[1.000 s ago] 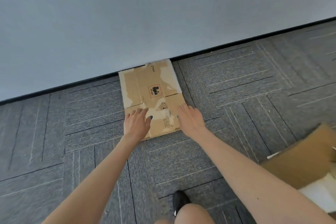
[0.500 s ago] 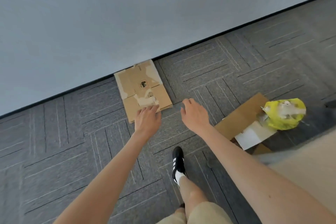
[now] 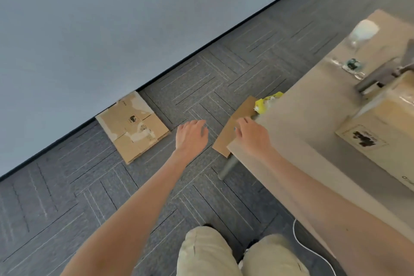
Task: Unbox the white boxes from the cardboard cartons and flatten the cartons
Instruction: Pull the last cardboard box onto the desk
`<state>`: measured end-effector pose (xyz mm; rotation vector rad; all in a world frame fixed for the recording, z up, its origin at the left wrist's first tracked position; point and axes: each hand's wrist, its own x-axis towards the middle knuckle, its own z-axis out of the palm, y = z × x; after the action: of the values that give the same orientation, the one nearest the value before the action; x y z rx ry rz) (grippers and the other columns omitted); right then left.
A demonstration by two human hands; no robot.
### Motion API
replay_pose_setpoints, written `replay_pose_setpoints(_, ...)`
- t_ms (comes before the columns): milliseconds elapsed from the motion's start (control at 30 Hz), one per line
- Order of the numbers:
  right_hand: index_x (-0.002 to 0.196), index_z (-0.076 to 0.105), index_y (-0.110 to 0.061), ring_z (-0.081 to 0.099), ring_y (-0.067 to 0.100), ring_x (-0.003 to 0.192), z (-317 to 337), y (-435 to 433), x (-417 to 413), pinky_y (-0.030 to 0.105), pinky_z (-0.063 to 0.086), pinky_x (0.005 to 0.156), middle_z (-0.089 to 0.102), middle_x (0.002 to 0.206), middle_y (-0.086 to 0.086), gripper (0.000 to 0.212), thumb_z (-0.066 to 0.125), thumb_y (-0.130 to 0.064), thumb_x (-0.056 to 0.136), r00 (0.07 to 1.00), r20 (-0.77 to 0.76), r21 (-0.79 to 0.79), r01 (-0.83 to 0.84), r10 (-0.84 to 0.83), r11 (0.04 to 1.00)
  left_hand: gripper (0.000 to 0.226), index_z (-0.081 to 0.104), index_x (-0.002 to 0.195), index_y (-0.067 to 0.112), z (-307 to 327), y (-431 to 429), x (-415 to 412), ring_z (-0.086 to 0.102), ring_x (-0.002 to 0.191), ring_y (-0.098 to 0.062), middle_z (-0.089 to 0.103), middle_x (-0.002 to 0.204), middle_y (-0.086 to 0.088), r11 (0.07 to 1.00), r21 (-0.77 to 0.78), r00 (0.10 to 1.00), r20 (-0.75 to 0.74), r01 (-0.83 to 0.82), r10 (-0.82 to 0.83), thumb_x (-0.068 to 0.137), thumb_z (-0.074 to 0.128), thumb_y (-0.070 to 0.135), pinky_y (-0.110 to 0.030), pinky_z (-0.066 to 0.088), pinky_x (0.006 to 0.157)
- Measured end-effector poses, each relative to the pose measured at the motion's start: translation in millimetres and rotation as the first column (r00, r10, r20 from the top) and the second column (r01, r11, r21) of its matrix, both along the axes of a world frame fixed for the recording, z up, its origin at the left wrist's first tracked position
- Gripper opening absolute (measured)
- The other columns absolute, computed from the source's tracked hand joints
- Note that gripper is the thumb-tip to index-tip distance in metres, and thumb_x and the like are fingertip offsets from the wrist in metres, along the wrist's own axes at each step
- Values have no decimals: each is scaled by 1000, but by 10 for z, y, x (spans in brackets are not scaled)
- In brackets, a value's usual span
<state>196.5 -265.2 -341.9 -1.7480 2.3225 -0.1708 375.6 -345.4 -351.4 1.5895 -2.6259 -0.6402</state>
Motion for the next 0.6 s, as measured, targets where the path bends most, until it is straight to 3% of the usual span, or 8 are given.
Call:
replay_pose_setpoints(200,119,54,-7,57,30,101,339,849,-874,38,44,79,55,118,8,28,39,-21,99,985,-16,-67,169,-171,983,41,50,142,21,336,486,-972,50,131,-25,56,142,-3,990,-60,990,-47,128,-131,104,37,30,-41,30,110)
replay_pose_setpoints(367,115,55,-8,57,30,95,636,1533,-1596,38,42,72,56,112,7,25,40,-19,98,951,-52,-201,290,-306,936,43,48,144,21,577,888,-1819,53,127,-26,56,142,-4,952,-111,951,-89,285,-295,105,36,35,-42,33,107)
replay_pose_setpoints(600,117,54,-7,54,26,96,871,2504,-2576,37,43,78,56,115,8,27,38,-19,100,849,-64,-265,492,-524,829,43,47,145,19,779,1431,-3055,48,130,-24,53,144,-4,888,-164,874,-171,430,-455,105,37,33,-39,30,107)
